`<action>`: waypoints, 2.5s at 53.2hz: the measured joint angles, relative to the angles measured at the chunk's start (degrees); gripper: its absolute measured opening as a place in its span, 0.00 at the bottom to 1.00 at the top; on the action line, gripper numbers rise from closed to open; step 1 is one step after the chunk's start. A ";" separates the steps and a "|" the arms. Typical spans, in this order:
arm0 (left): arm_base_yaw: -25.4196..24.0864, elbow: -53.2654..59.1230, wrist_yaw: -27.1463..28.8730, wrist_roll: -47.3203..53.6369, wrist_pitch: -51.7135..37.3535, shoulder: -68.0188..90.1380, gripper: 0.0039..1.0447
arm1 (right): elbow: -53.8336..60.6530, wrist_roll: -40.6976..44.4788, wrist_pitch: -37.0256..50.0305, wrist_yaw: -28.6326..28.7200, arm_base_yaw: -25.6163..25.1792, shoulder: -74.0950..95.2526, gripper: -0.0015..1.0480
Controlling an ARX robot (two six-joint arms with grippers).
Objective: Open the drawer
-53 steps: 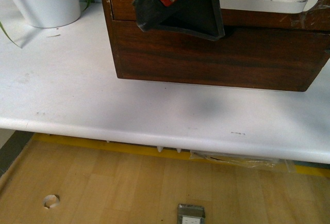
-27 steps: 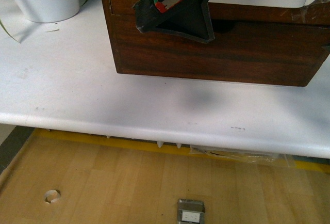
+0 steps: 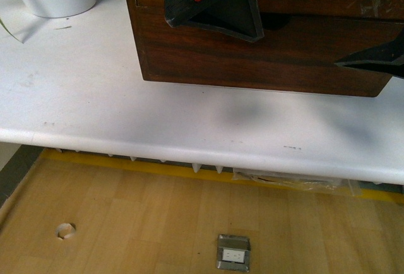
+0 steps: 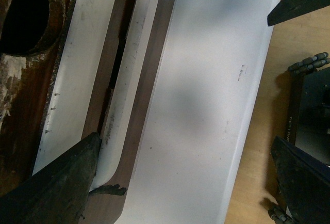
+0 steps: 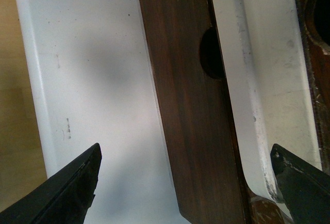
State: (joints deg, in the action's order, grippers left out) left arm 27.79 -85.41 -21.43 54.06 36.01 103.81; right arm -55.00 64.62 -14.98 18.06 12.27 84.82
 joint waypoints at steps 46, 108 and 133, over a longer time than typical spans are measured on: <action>1.46 3.78 0.70 8.13 7.87 -4.79 0.94 | -1.22 8.46 -13.25 2.05 1.75 -2.10 0.91; -4.46 59.23 40.76 -44.09 -55.23 -55.93 0.94 | 35.04 -46.31 26.62 37.00 -29.99 -48.50 0.91; -6.80 76.00 65.90 -65.79 -31.26 -88.89 0.94 | 45.48 -60.04 14.45 42.05 -45.42 -67.21 0.91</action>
State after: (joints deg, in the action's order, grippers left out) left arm 20.99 -9.41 44.47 -11.73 4.75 14.92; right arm -9.52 4.58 -0.54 60.12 -33.15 17.61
